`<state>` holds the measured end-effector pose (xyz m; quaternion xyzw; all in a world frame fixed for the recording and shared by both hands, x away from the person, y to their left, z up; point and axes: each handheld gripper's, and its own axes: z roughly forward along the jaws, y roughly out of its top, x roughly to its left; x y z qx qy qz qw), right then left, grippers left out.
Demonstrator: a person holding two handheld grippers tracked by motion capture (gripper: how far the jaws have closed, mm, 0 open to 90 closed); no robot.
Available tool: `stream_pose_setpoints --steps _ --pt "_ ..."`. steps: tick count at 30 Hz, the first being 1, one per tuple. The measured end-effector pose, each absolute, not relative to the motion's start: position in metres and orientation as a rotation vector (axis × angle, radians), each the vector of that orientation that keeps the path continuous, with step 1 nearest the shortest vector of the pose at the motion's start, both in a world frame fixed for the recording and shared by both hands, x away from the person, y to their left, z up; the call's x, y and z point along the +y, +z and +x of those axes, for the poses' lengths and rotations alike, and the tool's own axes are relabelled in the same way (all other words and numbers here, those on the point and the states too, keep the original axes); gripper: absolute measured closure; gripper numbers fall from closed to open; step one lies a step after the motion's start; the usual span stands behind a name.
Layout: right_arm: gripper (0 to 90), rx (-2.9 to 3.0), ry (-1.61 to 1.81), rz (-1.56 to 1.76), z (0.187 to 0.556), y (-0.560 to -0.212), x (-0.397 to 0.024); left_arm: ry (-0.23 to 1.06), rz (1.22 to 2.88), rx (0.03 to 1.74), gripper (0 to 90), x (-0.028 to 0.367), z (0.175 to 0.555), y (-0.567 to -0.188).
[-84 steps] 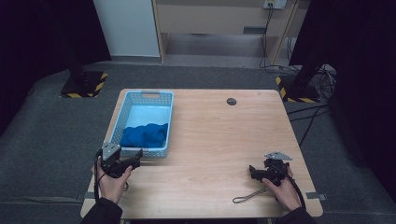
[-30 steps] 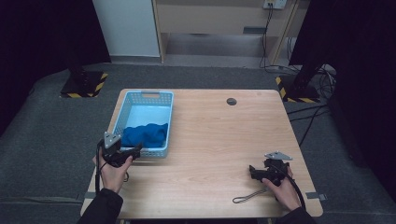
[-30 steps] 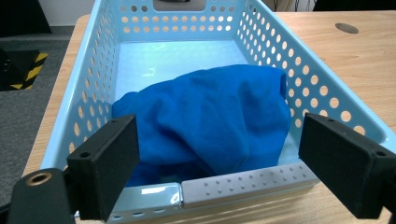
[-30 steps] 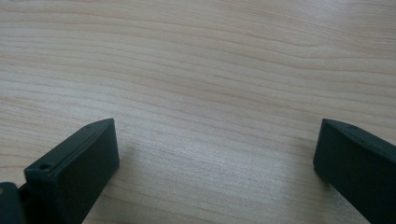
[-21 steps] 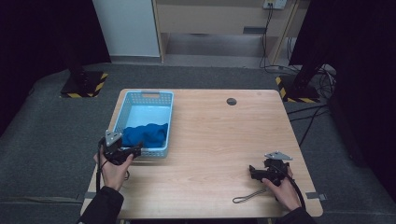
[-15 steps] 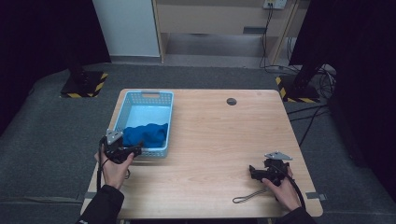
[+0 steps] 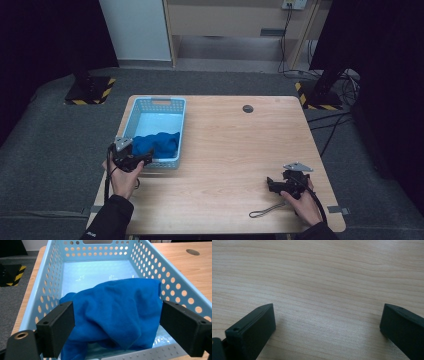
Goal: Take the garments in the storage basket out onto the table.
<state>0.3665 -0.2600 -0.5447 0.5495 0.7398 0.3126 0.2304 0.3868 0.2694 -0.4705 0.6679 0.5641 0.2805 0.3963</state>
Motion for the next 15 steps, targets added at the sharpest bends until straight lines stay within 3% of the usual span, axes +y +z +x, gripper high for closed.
stream_pose_setpoints --steps 15 --pt "0.4 2.035 0.860 1.511 0.367 -0.545 -0.260 0.677 1.718 1.443 11.8 0.268 0.399 -0.473"
